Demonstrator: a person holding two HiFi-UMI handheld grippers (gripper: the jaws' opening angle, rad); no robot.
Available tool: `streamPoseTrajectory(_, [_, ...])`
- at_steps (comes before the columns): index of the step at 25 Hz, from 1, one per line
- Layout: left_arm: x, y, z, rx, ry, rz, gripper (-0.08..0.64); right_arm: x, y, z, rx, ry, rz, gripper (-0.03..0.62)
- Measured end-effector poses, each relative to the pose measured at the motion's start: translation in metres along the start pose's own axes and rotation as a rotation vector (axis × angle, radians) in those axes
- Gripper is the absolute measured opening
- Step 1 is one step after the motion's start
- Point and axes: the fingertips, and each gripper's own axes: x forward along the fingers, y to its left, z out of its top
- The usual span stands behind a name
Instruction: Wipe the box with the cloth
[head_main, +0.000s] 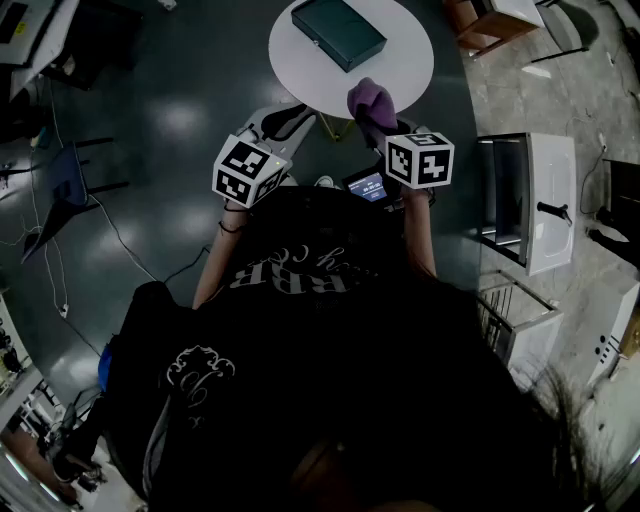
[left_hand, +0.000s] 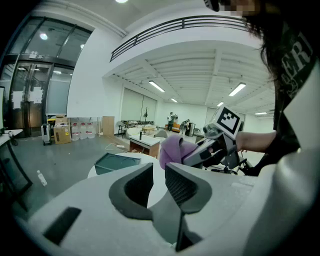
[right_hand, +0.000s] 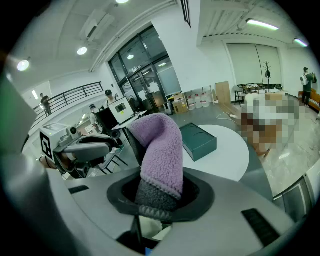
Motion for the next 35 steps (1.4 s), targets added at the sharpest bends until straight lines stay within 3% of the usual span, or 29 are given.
streamPoseTrajectory(13, [-0.021,0.009,-0.012,-0.005,0.052,0.013,0.066,0.009,0.004,0.003,0.093,-0.046,0.035,0.106])
streamPoseTrajectory(21, [0.009,0.046,-0.001,-0.005,0.062,-0.037,0.066,0.041,-0.014,0.032,0.108,-0.02,0.022,0.106])
streamPoseTrajectory(30, [0.041,0.14,0.018,-0.069,0.044,-0.039,0.066,0.135,-0.043,0.12,-0.071,0.119,0.007,0.107])
streamPoseTrajectory(35, [0.065,0.176,0.026,-0.079,0.03,-0.057,0.066,0.195,-0.059,0.141,-0.215,0.254,0.018,0.106])
